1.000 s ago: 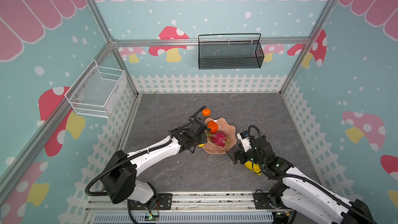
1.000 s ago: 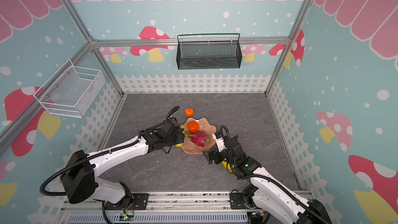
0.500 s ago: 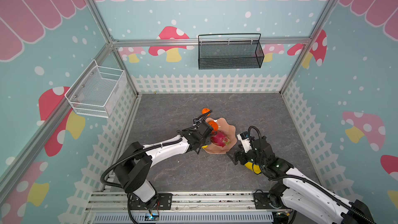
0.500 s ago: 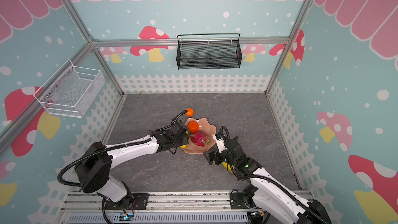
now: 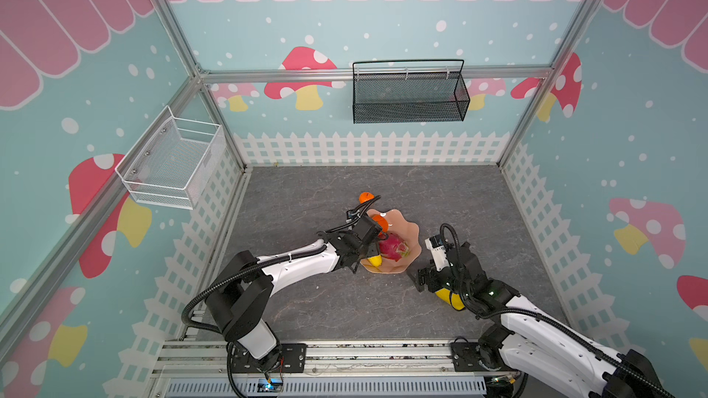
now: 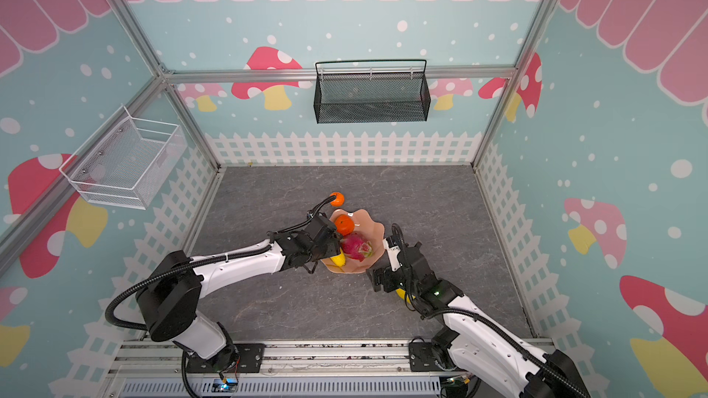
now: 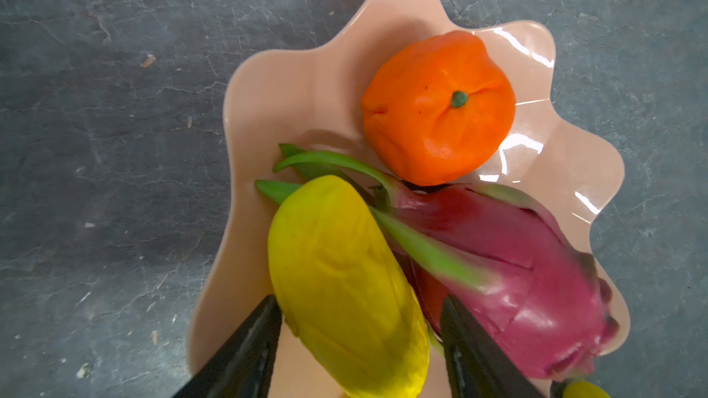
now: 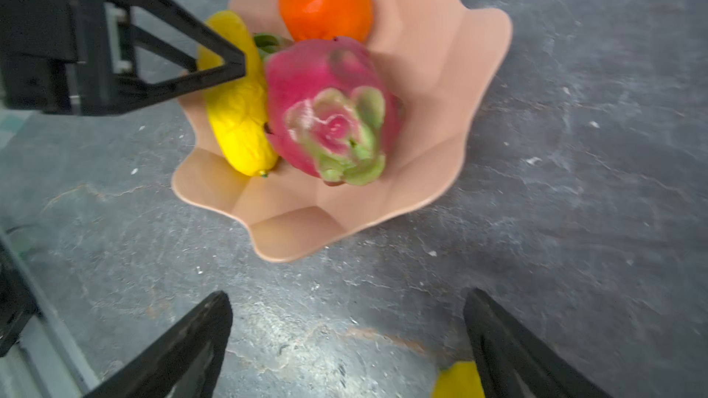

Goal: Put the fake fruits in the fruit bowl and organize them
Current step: 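Place the yellow fruit in the bowl beside the dragon fruit with the left gripper, then grasp the other yellow fruit with the right gripper and carry it over the bowl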

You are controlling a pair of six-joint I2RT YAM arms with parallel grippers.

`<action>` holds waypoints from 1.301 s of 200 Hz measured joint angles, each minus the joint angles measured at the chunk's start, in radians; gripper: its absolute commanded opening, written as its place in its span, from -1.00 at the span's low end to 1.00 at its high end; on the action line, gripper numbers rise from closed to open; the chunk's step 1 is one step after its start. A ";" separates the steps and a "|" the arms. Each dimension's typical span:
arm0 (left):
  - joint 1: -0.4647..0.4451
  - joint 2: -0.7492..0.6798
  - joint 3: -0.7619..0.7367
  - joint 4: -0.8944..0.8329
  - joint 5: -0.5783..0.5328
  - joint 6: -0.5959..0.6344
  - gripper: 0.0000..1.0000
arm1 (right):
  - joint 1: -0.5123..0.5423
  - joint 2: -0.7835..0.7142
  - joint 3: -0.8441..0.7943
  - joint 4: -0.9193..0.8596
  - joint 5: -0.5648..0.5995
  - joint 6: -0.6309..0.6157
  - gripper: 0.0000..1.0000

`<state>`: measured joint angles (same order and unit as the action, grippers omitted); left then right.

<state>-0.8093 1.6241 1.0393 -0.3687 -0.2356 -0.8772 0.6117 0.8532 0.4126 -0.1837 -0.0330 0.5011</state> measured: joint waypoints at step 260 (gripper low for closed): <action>0.280 -0.468 -0.166 -0.078 0.699 0.643 0.99 | -0.153 0.451 0.312 -0.639 -0.074 -1.015 0.62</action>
<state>-0.5293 1.1564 0.8738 -0.4469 0.4633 -0.2340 0.4583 1.3037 0.7246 -0.8223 -0.1074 -0.5144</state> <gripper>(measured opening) 0.997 0.822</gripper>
